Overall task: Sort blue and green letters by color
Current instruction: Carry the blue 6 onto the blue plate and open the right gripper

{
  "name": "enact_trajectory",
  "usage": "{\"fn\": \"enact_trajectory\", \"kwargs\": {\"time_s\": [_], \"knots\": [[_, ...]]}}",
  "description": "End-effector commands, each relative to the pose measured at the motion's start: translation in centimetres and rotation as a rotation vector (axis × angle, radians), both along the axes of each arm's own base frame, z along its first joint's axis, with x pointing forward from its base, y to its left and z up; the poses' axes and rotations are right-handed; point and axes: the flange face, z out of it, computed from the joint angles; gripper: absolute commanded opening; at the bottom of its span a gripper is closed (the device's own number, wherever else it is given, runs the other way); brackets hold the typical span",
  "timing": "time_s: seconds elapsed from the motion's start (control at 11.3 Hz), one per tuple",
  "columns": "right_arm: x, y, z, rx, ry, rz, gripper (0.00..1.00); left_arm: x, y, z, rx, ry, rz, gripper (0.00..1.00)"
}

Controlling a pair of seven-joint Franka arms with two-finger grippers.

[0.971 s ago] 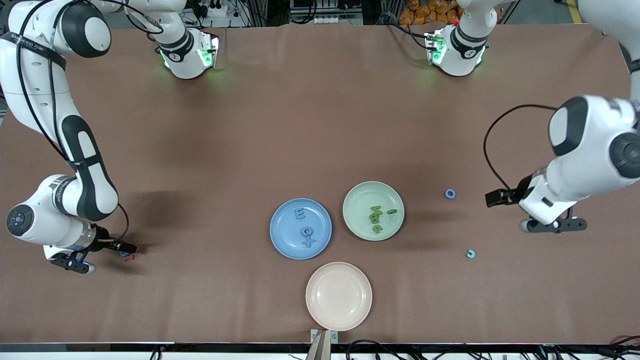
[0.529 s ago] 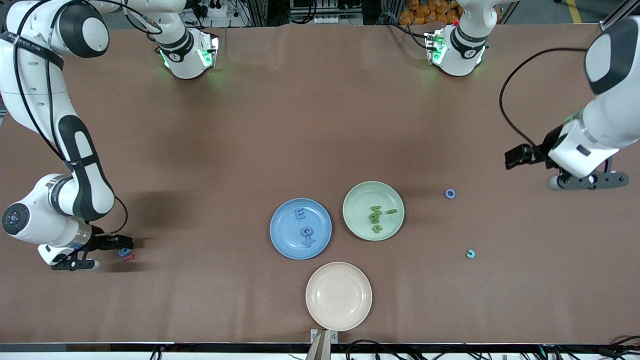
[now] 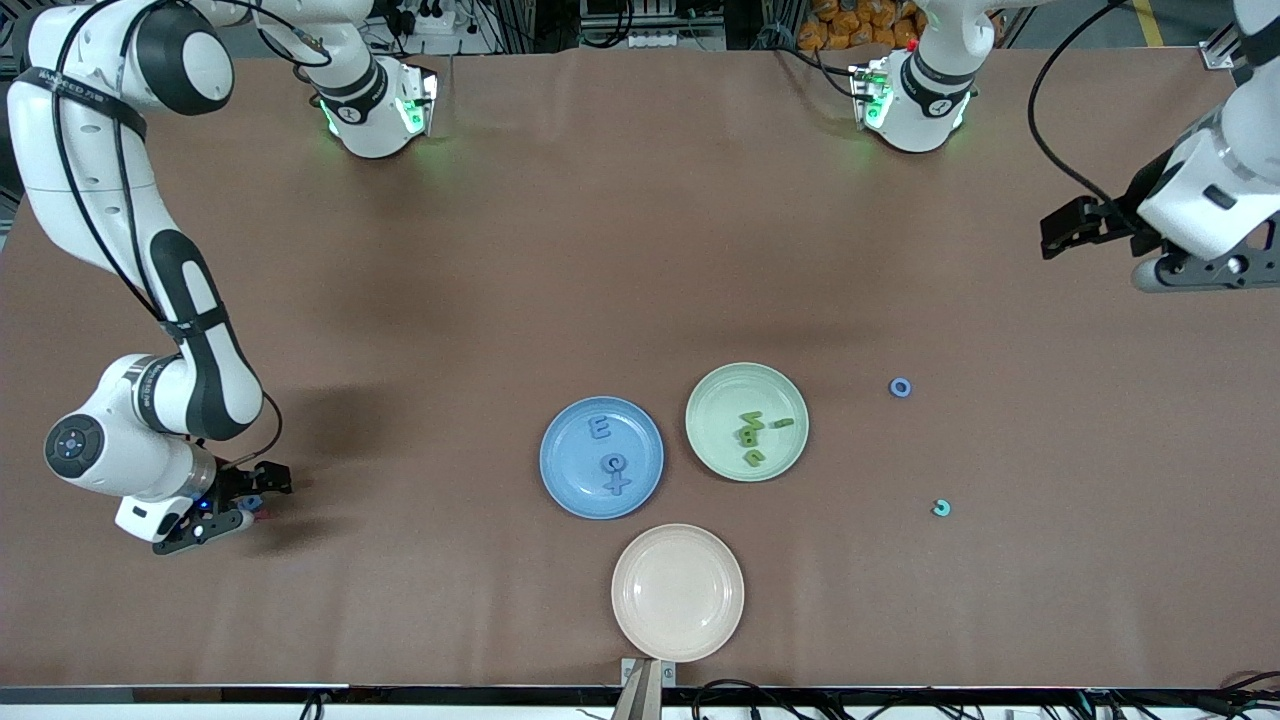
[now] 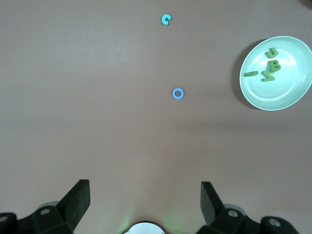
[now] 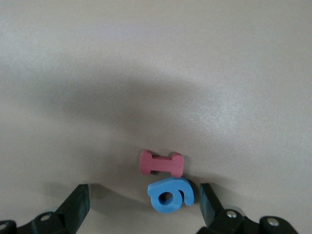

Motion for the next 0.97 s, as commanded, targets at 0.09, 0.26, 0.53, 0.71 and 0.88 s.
{"fn": "enact_trajectory", "kwargs": {"time_s": [0.09, 0.26, 0.53, 0.71, 0.88], "knots": [[0.6, -1.3, 0.3, -0.016, -0.016, 0.143, 1.00, -0.4, 0.2, 2.5, -0.031, -0.015, -0.023, 1.00], [0.5, -1.4, 0.3, -0.013, -0.015, 0.140, 1.00, 0.0, 0.4, 2.5, -0.034, -0.038, -0.022, 1.00], [0.5, -1.3, 0.3, -0.002, -0.016, 0.124, 0.72, 0.6, 0.5, 1.9, -0.037, -0.040, -0.020, 1.00], [0.4, -1.6, 0.2, 0.014, -0.017, 0.105, 0.00, 0.8, 0.2, 1.5, -0.037, -0.032, -0.025, 1.00], [0.4, -1.8, 0.2, 0.021, -0.019, 0.096, 0.00, 0.9, 0.9, 1.5, -0.037, -0.034, -0.013, 1.00]]}}
